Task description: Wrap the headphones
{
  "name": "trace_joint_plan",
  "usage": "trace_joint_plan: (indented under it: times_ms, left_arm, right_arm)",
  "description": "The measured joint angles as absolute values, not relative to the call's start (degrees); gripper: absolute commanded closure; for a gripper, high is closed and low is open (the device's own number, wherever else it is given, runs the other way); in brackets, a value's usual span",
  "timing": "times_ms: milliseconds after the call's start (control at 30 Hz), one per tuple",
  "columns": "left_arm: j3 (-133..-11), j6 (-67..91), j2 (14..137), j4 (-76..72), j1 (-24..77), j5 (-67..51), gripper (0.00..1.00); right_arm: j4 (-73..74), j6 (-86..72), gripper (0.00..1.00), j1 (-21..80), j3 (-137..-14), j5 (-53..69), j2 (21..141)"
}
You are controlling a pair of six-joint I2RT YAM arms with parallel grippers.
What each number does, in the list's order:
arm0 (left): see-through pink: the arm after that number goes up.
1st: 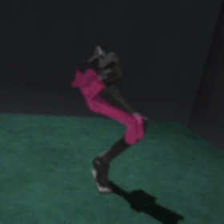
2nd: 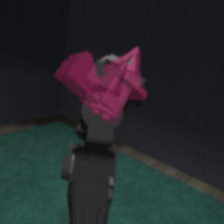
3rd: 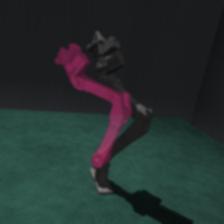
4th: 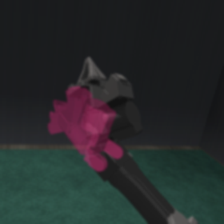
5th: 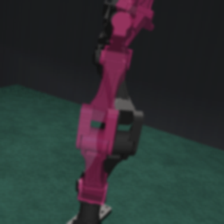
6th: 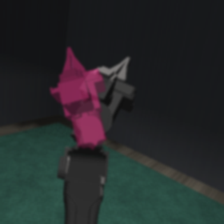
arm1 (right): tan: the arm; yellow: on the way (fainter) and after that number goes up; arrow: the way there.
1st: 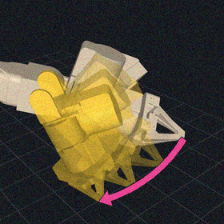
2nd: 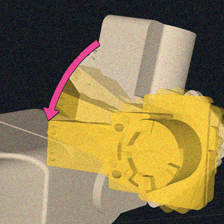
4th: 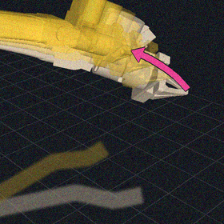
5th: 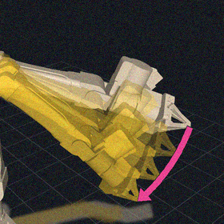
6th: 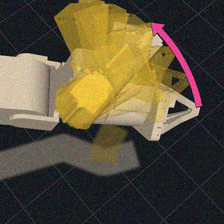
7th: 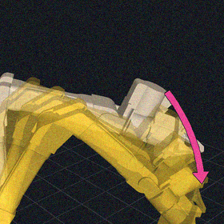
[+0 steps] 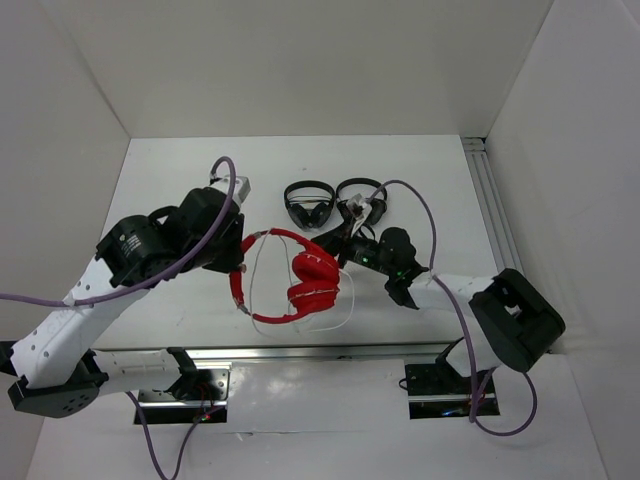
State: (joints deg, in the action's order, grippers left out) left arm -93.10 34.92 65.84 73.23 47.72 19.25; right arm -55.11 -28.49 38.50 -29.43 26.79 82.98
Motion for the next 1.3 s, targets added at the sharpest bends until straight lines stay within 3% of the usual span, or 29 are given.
trace_joint_plan:
  times_ms: [600, 733, 767, 800, 833, 867, 1300]
  left_arm:
    - [-93.3, 36.3, 65.3, 71.2, 46.4, 15.7, 1.00]
    - [-93.7, 36.5, 65.3, 70.0, 45.9, 14.3, 1.00]
    - [-93.8, 36.6, 65.2, 69.7, 45.8, 14.0, 1.00]
    - [-93.9, 36.7, 65.2, 69.3, 45.8, 13.6, 1.00]
    - [-94.0, 36.8, 65.2, 68.9, 45.8, 13.1, 1.00]
    - [-94.0, 36.9, 65.2, 68.5, 45.8, 12.6, 1.00]
    - [-96.1, 38.0, 62.7, 66.5, 45.8, 8.0, 1.00]
  right_arm:
    - [-62.5, -31.5, 0.23, 42.5, -29.5, 37.7, 87.9]
    - [-64.4, -32.1, 0.55, 43.4, -29.5, 37.3, 89.5]
    - [-64.9, -32.2, 0.68, 43.5, -29.5, 37.1, 89.8]
    - [-65.6, -32.4, 0.88, 43.7, -29.5, 36.8, 90.1]
    - [-66.3, -32.5, 0.97, 43.7, -29.5, 36.4, 90.4]
    - [-66.7, -32.7, 1.00, 43.7, -29.5, 36.0, 90.5]
    - [-66.8, -32.5, 1.00, 43.1, -28.6, 26.1, 90.2]
